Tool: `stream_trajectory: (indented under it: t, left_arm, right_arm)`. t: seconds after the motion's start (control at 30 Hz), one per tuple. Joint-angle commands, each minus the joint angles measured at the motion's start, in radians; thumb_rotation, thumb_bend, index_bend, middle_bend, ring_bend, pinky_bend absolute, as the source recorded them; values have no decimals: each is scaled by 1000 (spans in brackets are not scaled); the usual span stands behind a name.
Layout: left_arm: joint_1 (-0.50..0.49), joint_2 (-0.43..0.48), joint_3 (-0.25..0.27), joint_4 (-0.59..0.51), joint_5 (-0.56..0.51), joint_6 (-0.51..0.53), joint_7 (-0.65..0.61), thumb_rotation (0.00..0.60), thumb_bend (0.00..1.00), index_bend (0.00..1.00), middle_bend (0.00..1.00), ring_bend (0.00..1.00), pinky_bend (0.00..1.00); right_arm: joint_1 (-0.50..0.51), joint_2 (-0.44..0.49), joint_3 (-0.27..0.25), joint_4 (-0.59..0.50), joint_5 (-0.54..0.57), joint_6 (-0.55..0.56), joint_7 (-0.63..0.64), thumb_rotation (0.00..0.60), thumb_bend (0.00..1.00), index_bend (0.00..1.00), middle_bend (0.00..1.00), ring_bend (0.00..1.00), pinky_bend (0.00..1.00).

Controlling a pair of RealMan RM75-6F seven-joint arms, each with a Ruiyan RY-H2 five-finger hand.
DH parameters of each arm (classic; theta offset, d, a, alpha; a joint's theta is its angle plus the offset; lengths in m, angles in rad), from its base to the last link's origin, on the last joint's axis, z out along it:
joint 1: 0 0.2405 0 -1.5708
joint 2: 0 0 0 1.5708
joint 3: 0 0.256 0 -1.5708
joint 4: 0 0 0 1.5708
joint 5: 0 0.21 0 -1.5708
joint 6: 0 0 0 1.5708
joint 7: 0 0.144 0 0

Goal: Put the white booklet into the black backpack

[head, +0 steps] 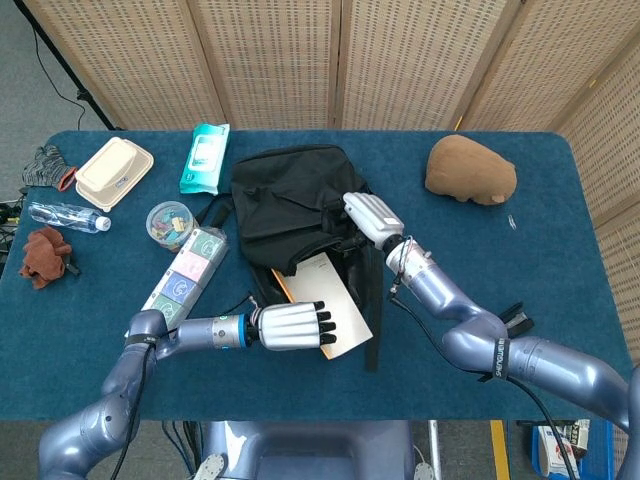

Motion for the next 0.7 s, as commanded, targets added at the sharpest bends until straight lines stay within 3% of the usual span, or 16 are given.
stream_trajectory:
  t: [0.03,0.5,0.7]
  left_arm:
    - [-9,-3,-1,4,-10,-16,-1,600,601,806,652,600,723]
    - [-25,19,29,17,-23,-98,48,600,601,806,652,598,723]
    - [-30,26,27,21,-39,-125,67,600,602,806,652,598,723]
  right_arm:
    - [0,14,2,-21,12,-6,9,600,572,641,604,442,513]
    - [4,85,15,-167,116,-3,24,600,592,645,614,454,514]
    - [11,106,-13,-188,146,8,-16,600,594,645,614,455,513]
